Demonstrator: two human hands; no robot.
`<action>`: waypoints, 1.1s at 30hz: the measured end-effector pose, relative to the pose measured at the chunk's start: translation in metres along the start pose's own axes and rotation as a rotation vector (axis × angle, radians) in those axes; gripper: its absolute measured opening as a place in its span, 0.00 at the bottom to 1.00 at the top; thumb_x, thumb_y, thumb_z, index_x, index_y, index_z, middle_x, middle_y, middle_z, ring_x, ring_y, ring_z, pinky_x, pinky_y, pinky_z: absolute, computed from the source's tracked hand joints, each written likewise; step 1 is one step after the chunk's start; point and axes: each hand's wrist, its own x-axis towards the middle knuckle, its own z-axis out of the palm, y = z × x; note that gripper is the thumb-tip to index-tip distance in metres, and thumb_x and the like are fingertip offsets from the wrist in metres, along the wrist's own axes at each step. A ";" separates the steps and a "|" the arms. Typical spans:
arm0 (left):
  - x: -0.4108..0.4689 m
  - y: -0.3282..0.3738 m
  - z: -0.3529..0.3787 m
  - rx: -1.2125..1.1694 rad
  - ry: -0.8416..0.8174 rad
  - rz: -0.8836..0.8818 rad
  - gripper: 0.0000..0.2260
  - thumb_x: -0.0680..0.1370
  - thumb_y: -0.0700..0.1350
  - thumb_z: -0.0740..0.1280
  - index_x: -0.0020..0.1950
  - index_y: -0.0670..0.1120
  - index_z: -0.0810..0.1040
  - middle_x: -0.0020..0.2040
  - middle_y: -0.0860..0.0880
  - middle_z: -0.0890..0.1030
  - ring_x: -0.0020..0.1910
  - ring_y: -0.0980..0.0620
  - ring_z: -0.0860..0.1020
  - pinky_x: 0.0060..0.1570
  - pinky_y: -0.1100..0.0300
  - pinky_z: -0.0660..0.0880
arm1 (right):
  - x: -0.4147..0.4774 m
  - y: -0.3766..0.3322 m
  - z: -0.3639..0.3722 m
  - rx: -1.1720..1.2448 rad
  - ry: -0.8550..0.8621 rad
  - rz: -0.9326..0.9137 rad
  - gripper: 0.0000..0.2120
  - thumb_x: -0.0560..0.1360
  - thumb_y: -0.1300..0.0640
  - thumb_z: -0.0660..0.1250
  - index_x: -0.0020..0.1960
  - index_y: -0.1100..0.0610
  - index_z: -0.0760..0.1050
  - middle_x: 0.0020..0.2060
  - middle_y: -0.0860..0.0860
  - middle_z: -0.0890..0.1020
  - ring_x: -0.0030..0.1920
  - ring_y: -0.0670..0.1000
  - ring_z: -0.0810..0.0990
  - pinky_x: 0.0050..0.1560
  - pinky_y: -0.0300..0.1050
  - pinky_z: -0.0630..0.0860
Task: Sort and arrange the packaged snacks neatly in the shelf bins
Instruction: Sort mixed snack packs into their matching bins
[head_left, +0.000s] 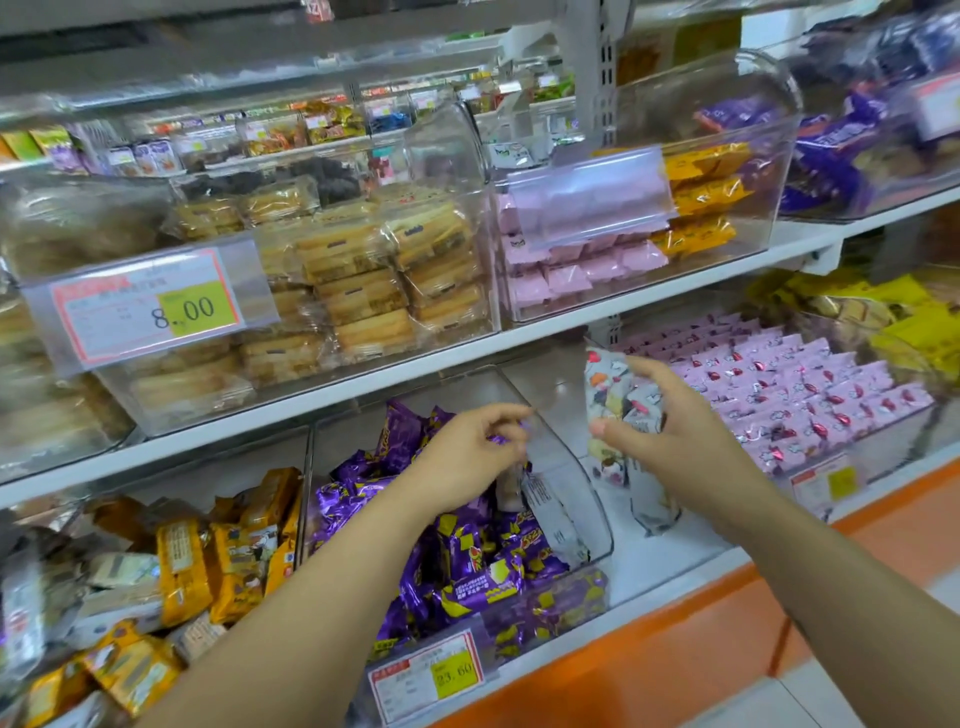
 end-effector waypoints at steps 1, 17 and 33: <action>0.003 -0.006 0.000 0.106 -0.010 -0.014 0.17 0.77 0.37 0.66 0.66 0.44 0.74 0.46 0.53 0.78 0.49 0.55 0.77 0.55 0.67 0.71 | 0.002 0.002 -0.005 -0.010 0.051 -0.008 0.24 0.72 0.60 0.71 0.62 0.44 0.66 0.50 0.44 0.79 0.42 0.36 0.80 0.39 0.29 0.75; 0.014 -0.020 0.029 0.550 -0.424 -0.204 0.23 0.71 0.62 0.70 0.61 0.56 0.71 0.65 0.48 0.60 0.65 0.49 0.67 0.67 0.58 0.65 | 0.000 0.030 -0.011 -0.296 -0.065 0.064 0.26 0.72 0.59 0.72 0.66 0.49 0.67 0.47 0.45 0.77 0.40 0.35 0.75 0.37 0.24 0.70; 0.021 -0.023 0.041 0.363 -0.236 -0.302 0.24 0.73 0.46 0.72 0.68 0.49 0.72 0.65 0.48 0.74 0.62 0.52 0.73 0.54 0.66 0.67 | -0.003 0.020 -0.011 -0.176 -0.097 -0.026 0.28 0.71 0.60 0.72 0.64 0.39 0.64 0.49 0.39 0.77 0.44 0.42 0.81 0.49 0.43 0.79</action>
